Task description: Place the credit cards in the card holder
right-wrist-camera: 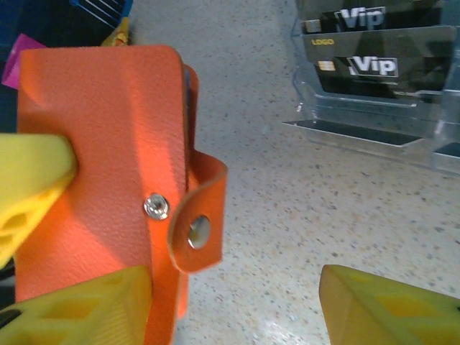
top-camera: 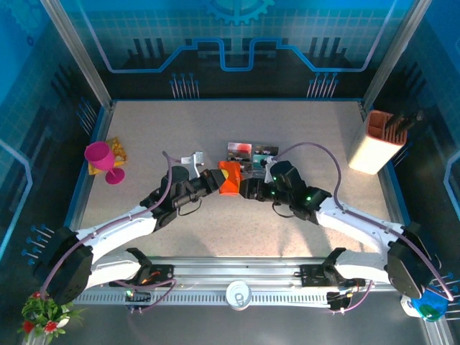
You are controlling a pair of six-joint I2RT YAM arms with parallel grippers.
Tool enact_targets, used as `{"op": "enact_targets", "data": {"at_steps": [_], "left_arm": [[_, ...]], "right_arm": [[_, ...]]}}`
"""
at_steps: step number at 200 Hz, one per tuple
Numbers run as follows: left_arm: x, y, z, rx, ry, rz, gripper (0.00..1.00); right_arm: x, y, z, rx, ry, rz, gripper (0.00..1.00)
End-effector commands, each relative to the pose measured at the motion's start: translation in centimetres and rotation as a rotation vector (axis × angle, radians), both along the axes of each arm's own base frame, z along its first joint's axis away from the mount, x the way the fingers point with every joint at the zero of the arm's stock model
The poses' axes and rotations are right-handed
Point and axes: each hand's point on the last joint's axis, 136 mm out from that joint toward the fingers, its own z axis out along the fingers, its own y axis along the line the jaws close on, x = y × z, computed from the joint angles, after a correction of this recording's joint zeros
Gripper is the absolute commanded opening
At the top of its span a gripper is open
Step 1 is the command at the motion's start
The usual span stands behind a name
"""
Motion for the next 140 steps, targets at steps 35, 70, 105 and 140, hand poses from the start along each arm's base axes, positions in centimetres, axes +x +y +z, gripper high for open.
{"op": "enact_targets", "data": {"at_steps": [35, 70, 105, 140], "left_arm": [[0.2, 0.1, 1.4, -0.094, -0.017, 0.03, 0.0], [0.4, -0.2, 2.1, -0.135, -0.017, 0.027, 0.0], [0.6, -0.4, 2.4, -0.158, -0.017, 0.026, 0.0], [0.9, -0.7, 2.9, -0.217, -0.021, 0.021, 0.0]], "right_arm": [[2.5, 0.2, 2.3, 0.18, -0.05, -0.069, 0.53], [3.0, -1.3, 1.7, 0.244, -0.037, -0.118, 0.45], [3.0, -1.5, 1.4, 0.268, -0.021, -0.124, 0.4], [3.0, -0.9, 1.8, 0.326, -0.008, -0.1, 0.4]]}}
